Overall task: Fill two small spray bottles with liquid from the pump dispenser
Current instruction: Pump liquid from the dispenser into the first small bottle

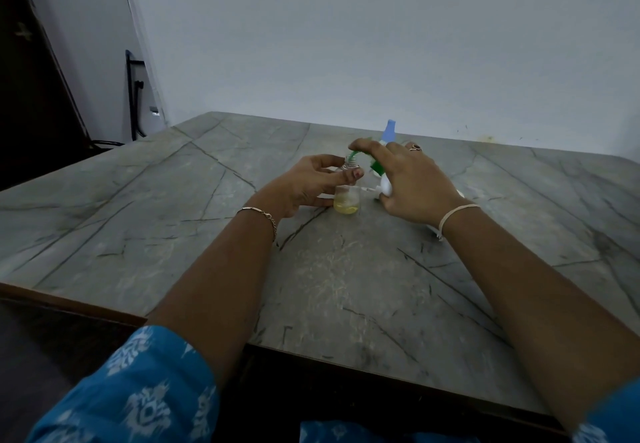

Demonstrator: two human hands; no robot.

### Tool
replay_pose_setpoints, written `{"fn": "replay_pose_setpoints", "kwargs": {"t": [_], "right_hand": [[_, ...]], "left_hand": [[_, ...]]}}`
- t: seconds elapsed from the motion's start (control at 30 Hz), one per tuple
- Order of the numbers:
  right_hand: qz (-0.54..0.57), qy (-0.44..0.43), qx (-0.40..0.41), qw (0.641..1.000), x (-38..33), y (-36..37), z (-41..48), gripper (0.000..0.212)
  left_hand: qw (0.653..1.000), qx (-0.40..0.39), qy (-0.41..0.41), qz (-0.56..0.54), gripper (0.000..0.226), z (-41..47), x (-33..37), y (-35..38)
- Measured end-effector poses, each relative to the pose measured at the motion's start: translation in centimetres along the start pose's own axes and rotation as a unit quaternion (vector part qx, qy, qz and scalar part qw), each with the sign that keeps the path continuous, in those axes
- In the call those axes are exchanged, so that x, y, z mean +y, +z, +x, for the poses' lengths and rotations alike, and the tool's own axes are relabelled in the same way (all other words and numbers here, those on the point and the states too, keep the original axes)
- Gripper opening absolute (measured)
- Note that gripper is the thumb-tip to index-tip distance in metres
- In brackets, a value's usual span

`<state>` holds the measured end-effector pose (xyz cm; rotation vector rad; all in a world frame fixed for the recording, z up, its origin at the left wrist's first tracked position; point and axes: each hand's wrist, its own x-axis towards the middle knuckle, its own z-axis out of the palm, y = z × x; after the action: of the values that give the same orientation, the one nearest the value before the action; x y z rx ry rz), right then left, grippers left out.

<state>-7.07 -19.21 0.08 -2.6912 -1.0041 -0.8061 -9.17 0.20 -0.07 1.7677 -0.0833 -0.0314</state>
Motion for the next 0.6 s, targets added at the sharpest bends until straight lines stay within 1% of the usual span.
{"fn": "replay_pose_setpoints", "kwargs": {"t": [0.07,0.43,0.6], "right_hand": [[-0.004,-0.001,-0.004,1.000,0.07,-0.03,-0.04,0.082],[0.034,0.006,0.005,0.999,-0.23,0.24,0.49,0.071],[0.010,0.003,0.002,1.000,0.04,0.13,0.05,0.080]], "left_hand": [[1.000,-0.001,0.001,0.000,0.049,-0.12,0.07,-0.01],[1.000,-0.004,0.000,-0.004,0.055,-0.09,0.01,-0.06],[1.000,-0.005,0.002,0.005,0.053,-0.12,0.03,-0.08]]}}
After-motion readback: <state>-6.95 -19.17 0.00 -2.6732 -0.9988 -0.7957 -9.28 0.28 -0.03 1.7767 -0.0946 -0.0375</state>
